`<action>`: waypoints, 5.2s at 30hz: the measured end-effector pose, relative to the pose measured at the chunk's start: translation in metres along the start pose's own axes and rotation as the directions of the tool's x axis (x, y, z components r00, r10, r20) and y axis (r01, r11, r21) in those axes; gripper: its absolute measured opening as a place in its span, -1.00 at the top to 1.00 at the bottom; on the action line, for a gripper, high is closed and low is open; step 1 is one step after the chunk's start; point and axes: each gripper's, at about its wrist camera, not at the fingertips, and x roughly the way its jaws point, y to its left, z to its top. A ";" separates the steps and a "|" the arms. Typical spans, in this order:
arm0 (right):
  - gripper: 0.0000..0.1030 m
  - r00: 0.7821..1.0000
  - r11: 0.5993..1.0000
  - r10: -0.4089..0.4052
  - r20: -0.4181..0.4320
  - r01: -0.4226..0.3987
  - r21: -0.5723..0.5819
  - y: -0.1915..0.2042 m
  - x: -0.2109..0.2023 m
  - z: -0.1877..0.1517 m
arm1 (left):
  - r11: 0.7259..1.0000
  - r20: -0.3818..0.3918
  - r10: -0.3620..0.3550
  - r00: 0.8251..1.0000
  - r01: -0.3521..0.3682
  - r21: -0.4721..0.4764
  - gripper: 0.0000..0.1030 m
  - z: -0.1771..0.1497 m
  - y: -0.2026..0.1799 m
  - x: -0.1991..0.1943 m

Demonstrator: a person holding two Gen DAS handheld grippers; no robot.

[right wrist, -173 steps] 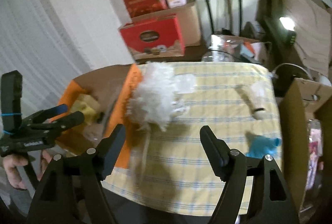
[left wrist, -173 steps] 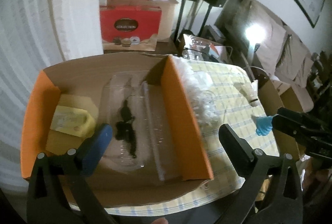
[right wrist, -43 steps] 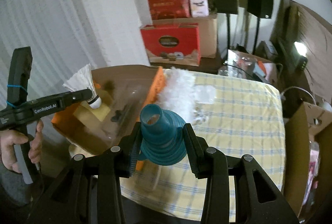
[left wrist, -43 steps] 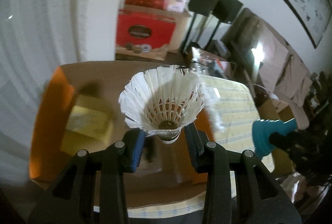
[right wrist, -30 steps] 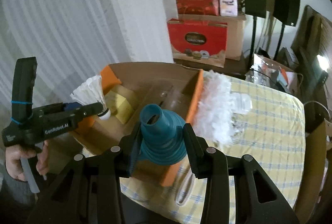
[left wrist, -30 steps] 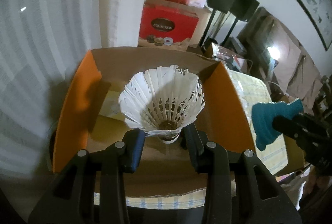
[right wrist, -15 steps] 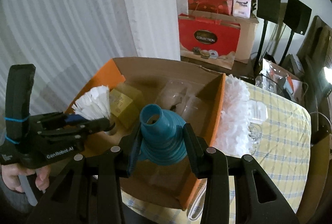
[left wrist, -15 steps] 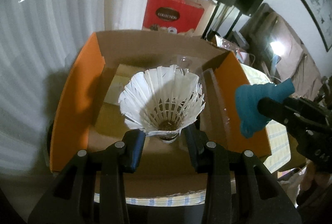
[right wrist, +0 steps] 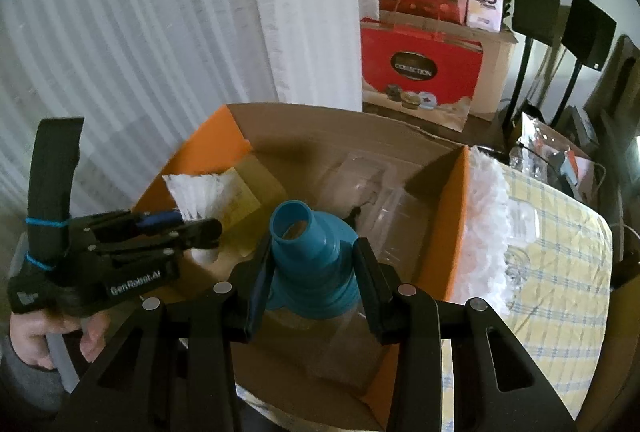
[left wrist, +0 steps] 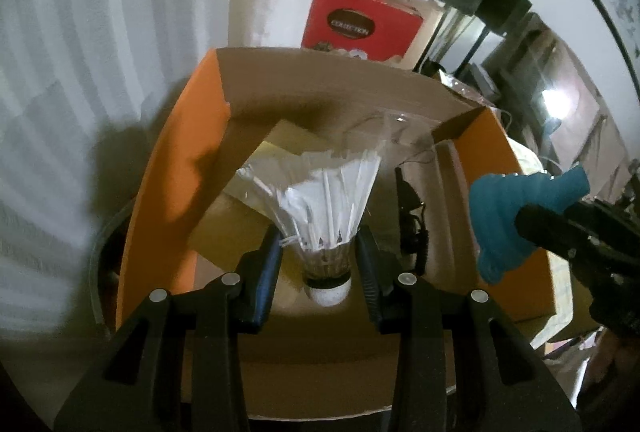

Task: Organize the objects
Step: 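Open both grippers to drop the shuttlecock and funnel into the box, then move the right gripper to the white cable of the feather duster, then close the right gripper on the white cable below the feather duster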

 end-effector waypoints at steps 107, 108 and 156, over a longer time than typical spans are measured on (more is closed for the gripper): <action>-0.24 0.999 0.952 -0.025 -0.033 0.034 0.304 -0.157 -0.022 -0.103 | 0.986 0.074 -0.051 0.996 0.038 0.163 -0.88 -0.017 -0.159 -0.005; -0.23 0.999 0.951 -0.011 -0.034 0.021 0.308 -0.156 -0.018 -0.104 | 0.986 0.070 -0.051 0.996 0.039 0.165 -0.87 -0.017 -0.159 -0.003; 0.90 0.997 0.934 0.066 -0.033 -0.051 0.353 -0.154 -0.030 -0.123 | 0.949 -0.083 -0.110 0.991 0.129 0.289 -0.59 0.003 -0.239 0.022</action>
